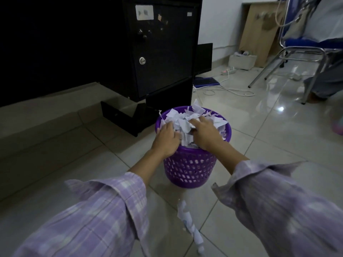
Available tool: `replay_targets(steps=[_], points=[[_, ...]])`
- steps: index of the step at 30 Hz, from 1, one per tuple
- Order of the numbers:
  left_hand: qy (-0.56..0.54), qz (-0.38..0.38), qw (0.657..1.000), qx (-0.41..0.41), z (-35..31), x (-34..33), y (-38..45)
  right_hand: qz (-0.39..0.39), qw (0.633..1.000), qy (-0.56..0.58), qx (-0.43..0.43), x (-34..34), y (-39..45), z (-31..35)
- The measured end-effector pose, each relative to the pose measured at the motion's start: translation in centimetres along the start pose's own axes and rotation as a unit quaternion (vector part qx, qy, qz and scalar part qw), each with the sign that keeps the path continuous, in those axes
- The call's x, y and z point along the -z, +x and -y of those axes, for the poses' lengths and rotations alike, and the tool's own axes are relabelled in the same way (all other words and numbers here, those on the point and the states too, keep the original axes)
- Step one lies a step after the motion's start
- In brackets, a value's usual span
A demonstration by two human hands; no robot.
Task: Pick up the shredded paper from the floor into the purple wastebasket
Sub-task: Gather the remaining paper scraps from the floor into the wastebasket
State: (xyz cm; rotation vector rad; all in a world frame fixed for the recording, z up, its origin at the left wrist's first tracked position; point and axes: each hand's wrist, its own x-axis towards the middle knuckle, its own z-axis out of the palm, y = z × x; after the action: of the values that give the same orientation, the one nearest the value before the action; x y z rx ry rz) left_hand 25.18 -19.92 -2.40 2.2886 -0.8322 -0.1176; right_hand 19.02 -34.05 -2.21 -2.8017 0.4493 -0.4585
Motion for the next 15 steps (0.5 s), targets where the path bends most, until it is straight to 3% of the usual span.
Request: replay_targets(steps=[5,10,12,15], points=[[0.087,0.043,0.993,-0.065,0.4,-0.5,0.4,0.186,0.982,-0.038,0.004,0.2,-1.0,0.2],[0.170,0.079,0.979,-0.078,-0.1,-0.2,1.1,0.367,0.929,0.042,-0.021,2.7,-0.4,1.3],[0.153,0.076,0.983,-0.062,-0.2,-0.4,1.4,0.383,0.922,0.011,-0.051,2.6,-0.2,0.8],[0.159,0.078,0.984,-0.024,-0.1,-0.6,1.9,0.324,0.944,0.012,-0.065,2.0,-0.2,-0.1]])
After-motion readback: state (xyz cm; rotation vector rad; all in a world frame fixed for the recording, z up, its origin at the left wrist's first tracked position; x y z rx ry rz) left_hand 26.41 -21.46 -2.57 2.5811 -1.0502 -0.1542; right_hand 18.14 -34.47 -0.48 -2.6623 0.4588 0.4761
